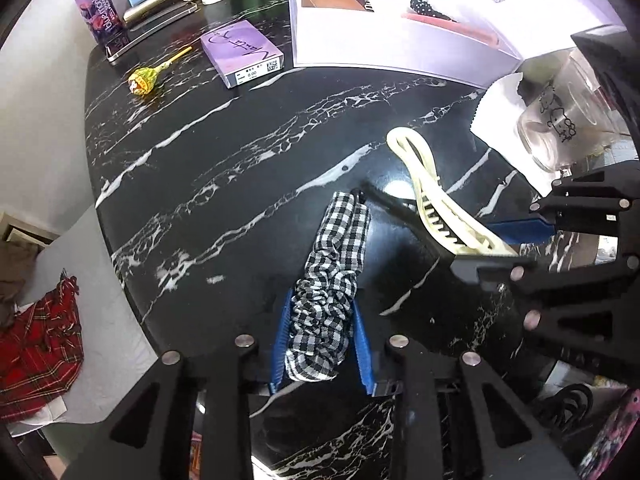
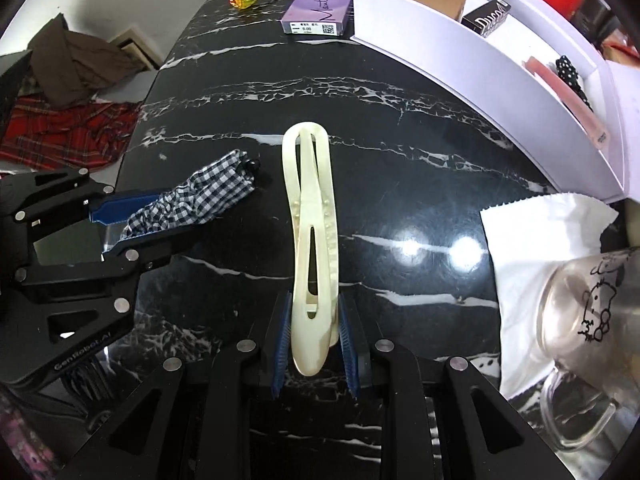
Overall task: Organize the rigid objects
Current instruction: 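Lift the checkered scrunchie with the left tool while the right tool lifts the cream clip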
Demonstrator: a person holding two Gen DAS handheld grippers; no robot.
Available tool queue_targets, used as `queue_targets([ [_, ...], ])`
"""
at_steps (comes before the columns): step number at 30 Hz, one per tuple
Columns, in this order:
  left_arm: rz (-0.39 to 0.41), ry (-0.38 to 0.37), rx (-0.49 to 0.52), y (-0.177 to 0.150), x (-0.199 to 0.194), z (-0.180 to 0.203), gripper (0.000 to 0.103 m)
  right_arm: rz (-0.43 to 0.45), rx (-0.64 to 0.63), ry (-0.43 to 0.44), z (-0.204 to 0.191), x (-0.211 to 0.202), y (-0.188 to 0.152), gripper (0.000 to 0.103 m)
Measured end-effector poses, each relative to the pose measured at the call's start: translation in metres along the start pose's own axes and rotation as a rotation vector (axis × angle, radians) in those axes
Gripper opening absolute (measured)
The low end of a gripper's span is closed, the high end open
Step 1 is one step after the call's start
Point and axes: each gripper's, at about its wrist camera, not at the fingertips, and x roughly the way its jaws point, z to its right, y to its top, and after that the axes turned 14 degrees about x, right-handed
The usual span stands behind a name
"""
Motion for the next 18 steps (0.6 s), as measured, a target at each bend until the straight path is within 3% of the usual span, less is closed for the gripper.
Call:
queue_targets([
  [3,-0.011,0.030,0.011,0.009,0.002,0.002,0.043,0.012,-0.006,-0.010,-0.005,0.001,0.007,0.037],
  [5,-0.018,0.054,0.015,0.014,0.006,0.001,0.057,0.027,-0.009,-0.016,-0.004,0.001,0.010,0.037],
  [10,0.018,0.052,-0.004,0.014,0.005,-0.006,0.059,0.066,-0.009,-0.037,-0.005,0.004,0.020,0.037],
  [13,0.025,0.058,0.009,0.012,0.003,-0.007,0.051,0.067,-0.002,-0.034,-0.003,0.004,0.022,0.037],
  [15,0.024,0.054,0.000,0.012,0.000,-0.006,0.031,0.070,-0.010,-0.041,-0.002,0.002,0.019,0.037],
  [17,0.017,0.035,-0.012,0.011,-0.001,-0.007,0.023,0.074,-0.023,-0.052,-0.009,0.006,0.021,0.035],
  [18,0.019,0.015,-0.023,0.012,0.000,-0.008,0.021,0.075,-0.028,-0.052,-0.010,0.005,0.020,0.026],
])
